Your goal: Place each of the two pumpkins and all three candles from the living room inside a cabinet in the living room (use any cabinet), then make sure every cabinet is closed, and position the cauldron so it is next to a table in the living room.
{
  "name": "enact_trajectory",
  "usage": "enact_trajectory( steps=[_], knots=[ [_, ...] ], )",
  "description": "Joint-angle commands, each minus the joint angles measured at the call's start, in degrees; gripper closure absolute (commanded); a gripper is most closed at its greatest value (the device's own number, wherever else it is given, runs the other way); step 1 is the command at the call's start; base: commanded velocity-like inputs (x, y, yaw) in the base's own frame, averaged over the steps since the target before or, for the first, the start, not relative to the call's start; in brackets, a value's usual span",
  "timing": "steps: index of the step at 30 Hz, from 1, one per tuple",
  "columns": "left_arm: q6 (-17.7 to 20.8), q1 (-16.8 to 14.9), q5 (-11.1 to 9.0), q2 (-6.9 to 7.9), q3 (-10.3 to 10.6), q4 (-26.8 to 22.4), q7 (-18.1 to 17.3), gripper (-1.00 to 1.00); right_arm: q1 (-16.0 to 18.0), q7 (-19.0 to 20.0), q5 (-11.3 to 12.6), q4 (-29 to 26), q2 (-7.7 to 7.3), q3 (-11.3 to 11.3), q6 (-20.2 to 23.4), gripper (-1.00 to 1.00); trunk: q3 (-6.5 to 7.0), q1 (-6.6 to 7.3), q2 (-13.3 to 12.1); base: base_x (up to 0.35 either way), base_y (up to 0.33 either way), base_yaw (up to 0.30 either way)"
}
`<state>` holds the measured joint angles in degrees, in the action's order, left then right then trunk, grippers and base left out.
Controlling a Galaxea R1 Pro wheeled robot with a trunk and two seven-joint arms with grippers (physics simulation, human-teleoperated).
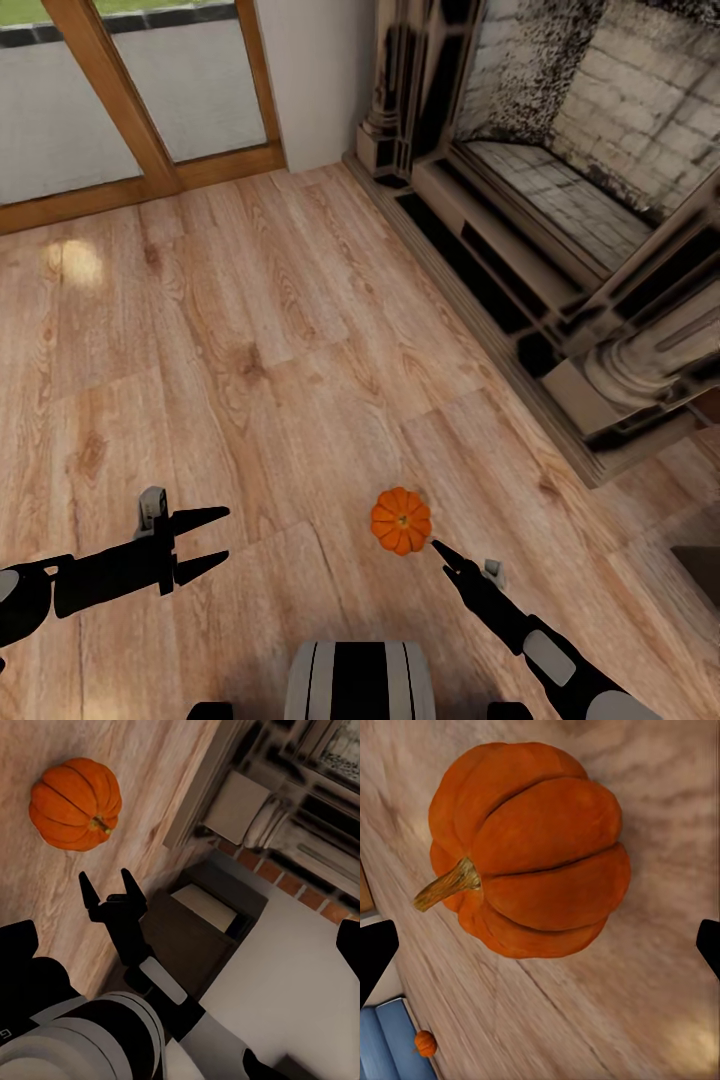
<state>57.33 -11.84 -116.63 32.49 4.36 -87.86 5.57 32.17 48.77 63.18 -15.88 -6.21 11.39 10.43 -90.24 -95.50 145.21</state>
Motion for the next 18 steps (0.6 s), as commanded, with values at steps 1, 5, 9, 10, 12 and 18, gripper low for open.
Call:
enact_trajectory(
  steps=[1, 5, 9, 10, 12, 18],
  knots=[
    [0.07, -0.03, -0.61, 0.03, 0.02, -0.03, 0.58, -1.00, 0.02, 0.11, 0.59, 0.00, -0.03, 0.21, 0.55, -1.00, -0.03, 0.01, 0.01, 0.000, -0.029, 0.000],
    [0.07, -0.03, -0.61, 0.03, 0.03, -0.03, 0.58, -1.00, 0.00, 0.10, 0.58, -0.01, -0.03, 0.21, 0.55, -1.00, -0.03, 0.01, 0.01, 0.000, -0.096, 0.000],
    [0.07, -0.03, -0.61, 0.03, 0.04, 0.01, 0.58, -1.00, 0.00, 0.09, 0.54, 0.03, -0.03, 0.21, 0.55, -1.00, -0.03, 0.01, 0.01, 0.000, -0.121, 0.000],
    [0.07, -0.03, -0.61, 0.03, 0.02, 0.00, 0.58, -1.00, 0.00, 0.09, 0.54, 0.01, -0.03, 0.21, 0.55, -1.00, -0.03, 0.01, 0.01, 0.000, -0.043, 0.000],
    [0.07, -0.03, -0.61, 0.03, -0.05, -0.02, 0.58, -1.00, 0.02, 0.09, 0.54, 0.03, -0.03, 0.21, 0.55, -1.00, -0.03, 0.01, 0.01, 0.000, -0.020, 0.000],
    [0.07, -0.03, -0.61, 0.03, -0.20, -0.02, 0.58, -1.00, 0.00, 0.02, 0.54, 0.06, -0.03, 0.21, 0.47, -1.00, -0.03, 0.01, 0.01, 0.000, -0.005, 0.000]
  ],
)
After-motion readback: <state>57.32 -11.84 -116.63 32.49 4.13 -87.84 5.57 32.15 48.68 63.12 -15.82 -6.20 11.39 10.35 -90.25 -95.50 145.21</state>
